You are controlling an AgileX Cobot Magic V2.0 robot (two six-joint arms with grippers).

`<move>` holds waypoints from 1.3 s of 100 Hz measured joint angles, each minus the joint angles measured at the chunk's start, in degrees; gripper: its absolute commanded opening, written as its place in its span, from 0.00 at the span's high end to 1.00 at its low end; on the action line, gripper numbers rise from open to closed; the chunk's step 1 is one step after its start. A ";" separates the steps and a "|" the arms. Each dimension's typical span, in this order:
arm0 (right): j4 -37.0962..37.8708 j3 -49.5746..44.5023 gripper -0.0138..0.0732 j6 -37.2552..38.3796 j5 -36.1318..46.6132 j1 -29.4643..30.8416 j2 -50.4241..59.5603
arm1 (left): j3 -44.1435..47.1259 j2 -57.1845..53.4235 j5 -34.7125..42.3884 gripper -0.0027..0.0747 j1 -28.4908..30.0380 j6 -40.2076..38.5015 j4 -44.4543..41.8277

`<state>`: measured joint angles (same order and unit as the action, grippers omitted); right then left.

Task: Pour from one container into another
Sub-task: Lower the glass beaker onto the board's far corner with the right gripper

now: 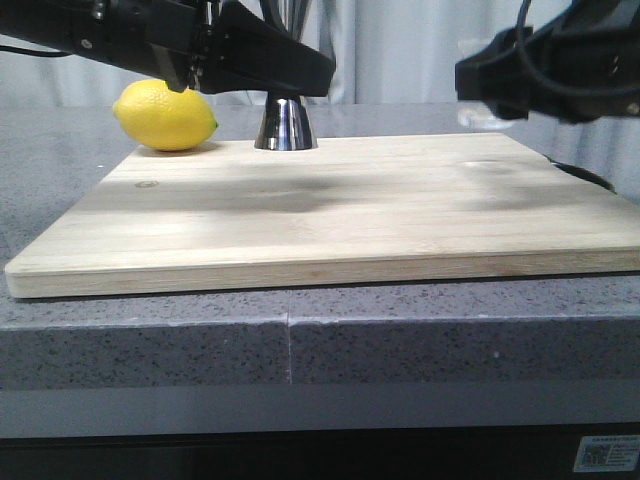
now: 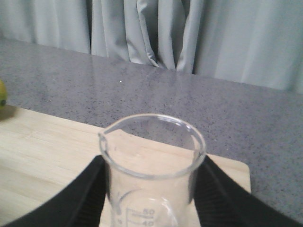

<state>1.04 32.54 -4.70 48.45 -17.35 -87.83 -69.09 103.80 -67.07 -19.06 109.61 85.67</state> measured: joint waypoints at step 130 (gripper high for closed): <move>-1.69 7.64 0.56 0.00 5.56 4.32 -12.38 | 0.00 0.00 0.00 0.97 0.00 -0.09 -0.11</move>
<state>-0.66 40.18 -4.70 54.01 -13.03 -100.21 -69.09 103.80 -67.07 -19.06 109.52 85.57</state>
